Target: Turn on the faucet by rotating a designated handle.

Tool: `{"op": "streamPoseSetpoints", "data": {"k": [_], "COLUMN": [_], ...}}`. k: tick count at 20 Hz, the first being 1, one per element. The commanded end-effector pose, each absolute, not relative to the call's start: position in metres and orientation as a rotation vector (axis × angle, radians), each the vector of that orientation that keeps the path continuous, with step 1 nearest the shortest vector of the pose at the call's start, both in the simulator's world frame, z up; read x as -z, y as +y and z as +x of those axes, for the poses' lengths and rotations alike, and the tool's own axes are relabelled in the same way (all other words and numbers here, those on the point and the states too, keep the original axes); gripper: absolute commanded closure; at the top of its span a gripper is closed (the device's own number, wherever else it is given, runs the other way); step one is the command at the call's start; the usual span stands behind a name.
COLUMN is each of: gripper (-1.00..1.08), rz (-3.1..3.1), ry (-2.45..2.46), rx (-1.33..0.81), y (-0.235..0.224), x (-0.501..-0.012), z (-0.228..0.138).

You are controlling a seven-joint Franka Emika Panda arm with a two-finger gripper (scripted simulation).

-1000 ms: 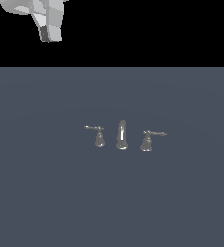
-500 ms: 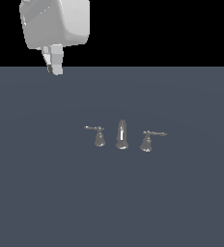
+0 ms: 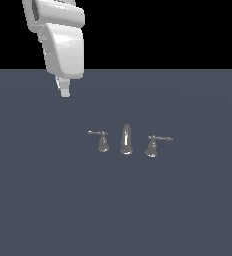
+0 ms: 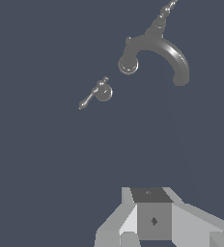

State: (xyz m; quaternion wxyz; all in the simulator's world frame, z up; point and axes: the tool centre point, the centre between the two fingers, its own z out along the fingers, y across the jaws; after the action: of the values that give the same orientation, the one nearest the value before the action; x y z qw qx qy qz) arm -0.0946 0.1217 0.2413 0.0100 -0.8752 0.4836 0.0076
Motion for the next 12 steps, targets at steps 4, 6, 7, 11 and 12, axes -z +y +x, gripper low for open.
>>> {"op": "streamPoseSetpoints", "data": {"k": [4, 6, 7, 11, 12], "gripper": [1.08, 1.08, 1.08, 1.08, 1.08], "rz": [-2.651, -2.620, -2.604, -2.538, -2.521], "ry": [1.650, 1.699, 1.724, 1.824, 1.849], "rx": [-0.021, -0.020, -0.019, -0.017, -0.016], "y": [0.123, 0.123, 0.123, 0.121, 0.120], "x": [-0.218, -0.209, -0.205, -0.187, -0.182], "z": [-0.073, -0.065, -0.061, -0.045, -0.041]}}
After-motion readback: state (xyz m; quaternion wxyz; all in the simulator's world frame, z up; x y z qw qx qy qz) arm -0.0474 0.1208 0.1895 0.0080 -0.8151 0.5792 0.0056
